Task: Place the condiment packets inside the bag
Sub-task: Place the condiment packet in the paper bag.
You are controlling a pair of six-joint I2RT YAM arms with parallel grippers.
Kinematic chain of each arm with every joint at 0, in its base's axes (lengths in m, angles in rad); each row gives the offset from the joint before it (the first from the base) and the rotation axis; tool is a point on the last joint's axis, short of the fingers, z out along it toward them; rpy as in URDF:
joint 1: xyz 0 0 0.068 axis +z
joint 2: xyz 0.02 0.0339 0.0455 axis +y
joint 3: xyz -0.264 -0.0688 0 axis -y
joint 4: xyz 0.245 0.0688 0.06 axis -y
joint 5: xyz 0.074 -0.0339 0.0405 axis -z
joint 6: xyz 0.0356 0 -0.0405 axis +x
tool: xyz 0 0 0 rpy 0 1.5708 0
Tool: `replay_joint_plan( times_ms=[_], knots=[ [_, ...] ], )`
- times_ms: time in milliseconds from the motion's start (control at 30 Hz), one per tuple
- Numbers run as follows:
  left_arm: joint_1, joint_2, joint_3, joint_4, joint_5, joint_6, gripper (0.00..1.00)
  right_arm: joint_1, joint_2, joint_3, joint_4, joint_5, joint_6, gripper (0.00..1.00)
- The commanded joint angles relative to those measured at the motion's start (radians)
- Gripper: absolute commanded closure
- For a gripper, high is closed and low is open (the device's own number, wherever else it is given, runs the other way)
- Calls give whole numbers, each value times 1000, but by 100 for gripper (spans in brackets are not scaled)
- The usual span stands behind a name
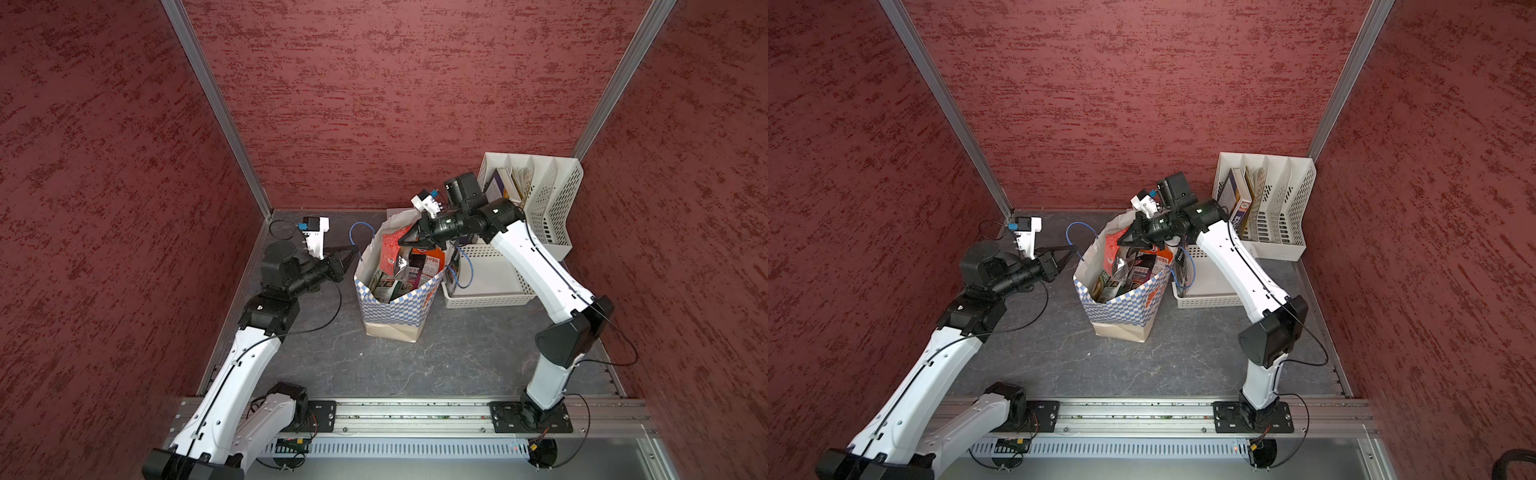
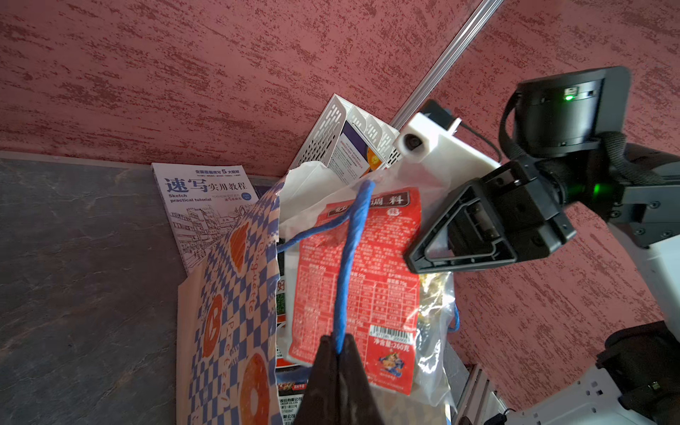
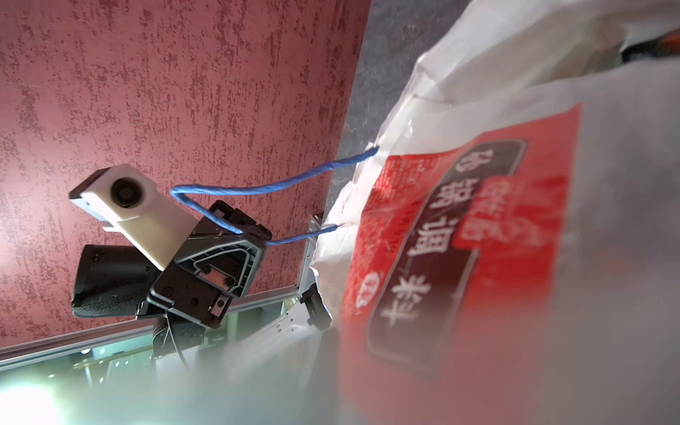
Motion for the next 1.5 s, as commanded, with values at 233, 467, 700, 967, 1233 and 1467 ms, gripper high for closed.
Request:
replay_joint_plan(
  times_ms=[233,467,700,967,1233,1467],
  knots=[
    [-7,-13,-1,74,25,34,100,20,76,22,51,-6,118,100],
    [-9,-1,3,78,27,33,100,45,146,64,23,109,92,89],
    [-10,4,3,77,25,34,100,60,157,68,-30,217,22,70],
    [-10,13,3,79,25,34,100,71,98,91,-123,265,-28,100],
    [-10,23,-1,85,26,36,100,146,158,192,-294,252,-82,100],
    [-10,25,-6,88,29,34,100,150,329,397,-348,409,-137,100]
  ],
)
